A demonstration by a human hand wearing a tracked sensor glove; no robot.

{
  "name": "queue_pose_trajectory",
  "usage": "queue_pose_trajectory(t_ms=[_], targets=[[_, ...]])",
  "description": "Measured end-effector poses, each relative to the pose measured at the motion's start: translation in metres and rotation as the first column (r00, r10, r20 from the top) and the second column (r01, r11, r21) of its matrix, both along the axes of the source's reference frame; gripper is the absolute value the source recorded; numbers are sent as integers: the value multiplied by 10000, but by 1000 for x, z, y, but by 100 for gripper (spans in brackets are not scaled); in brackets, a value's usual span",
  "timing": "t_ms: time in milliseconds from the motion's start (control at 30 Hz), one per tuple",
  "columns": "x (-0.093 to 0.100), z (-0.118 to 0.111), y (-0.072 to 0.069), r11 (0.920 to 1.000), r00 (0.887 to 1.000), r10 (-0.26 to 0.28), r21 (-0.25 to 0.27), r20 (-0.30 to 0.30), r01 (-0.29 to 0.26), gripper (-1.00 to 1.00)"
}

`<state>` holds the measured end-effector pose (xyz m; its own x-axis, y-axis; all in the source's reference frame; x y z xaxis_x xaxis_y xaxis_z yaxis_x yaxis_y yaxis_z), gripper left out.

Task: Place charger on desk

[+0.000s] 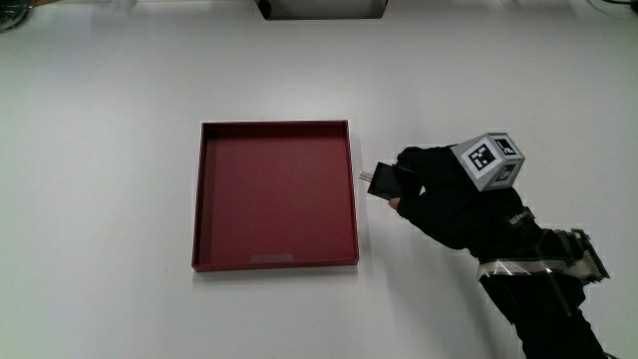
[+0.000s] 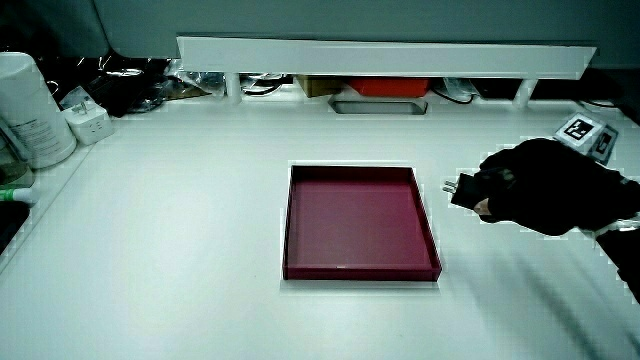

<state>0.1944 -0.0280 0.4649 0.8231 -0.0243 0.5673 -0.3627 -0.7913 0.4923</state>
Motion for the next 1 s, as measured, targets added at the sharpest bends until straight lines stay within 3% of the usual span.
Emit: queue_pose_trajectory(t_ms=[300,400,533,833,1000], targets=[[8,27,16,9984,9996,55,-554,-291,-71,0],[9,38,21,9944,9995,4,-1059,-322,-38,0],[15,51,26,9920,9985,-3,-1259,-550,-67,0],[16,56,31,9889,9986,-22,-1485,-531,-57,0],[17,59,32,9857,9968,-58,-1686,-801,-78,0]])
